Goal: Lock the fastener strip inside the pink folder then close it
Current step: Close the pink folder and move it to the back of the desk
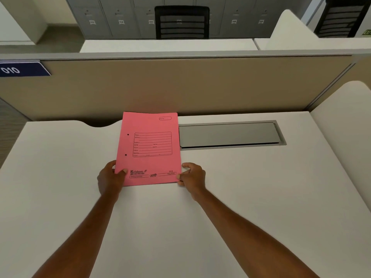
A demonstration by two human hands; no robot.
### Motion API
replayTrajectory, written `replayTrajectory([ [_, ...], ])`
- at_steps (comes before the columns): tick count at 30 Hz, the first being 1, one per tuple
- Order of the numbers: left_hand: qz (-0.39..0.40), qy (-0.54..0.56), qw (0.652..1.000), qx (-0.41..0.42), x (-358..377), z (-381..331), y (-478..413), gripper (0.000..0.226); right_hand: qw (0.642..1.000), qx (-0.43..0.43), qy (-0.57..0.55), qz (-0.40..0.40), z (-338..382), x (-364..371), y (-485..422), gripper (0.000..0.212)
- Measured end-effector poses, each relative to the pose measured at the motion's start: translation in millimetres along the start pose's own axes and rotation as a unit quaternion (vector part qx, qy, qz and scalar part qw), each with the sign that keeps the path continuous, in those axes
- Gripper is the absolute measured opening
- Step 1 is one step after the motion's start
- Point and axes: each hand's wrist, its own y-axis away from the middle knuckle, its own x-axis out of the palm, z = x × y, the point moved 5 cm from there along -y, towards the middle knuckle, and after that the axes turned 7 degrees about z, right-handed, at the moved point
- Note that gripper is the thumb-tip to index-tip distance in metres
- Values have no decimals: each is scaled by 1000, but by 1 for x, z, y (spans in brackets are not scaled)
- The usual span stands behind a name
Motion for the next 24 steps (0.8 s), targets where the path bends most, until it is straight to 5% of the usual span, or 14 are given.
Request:
replayTrajectory([
  [11, -48, -195, 979, 12, -1, -3, 6, 65, 980, -51, 175, -74, 14, 5, 7, 33],
  [17, -68, -286, 947, 128, 4, -19, 16, 75, 918, -99, 375, -84, 21, -8, 11, 34],
  [24, -62, -306, 942, 126, 5, -29, 21, 78, 851, -159, 493, -83, 23, -26, 24, 35],
])
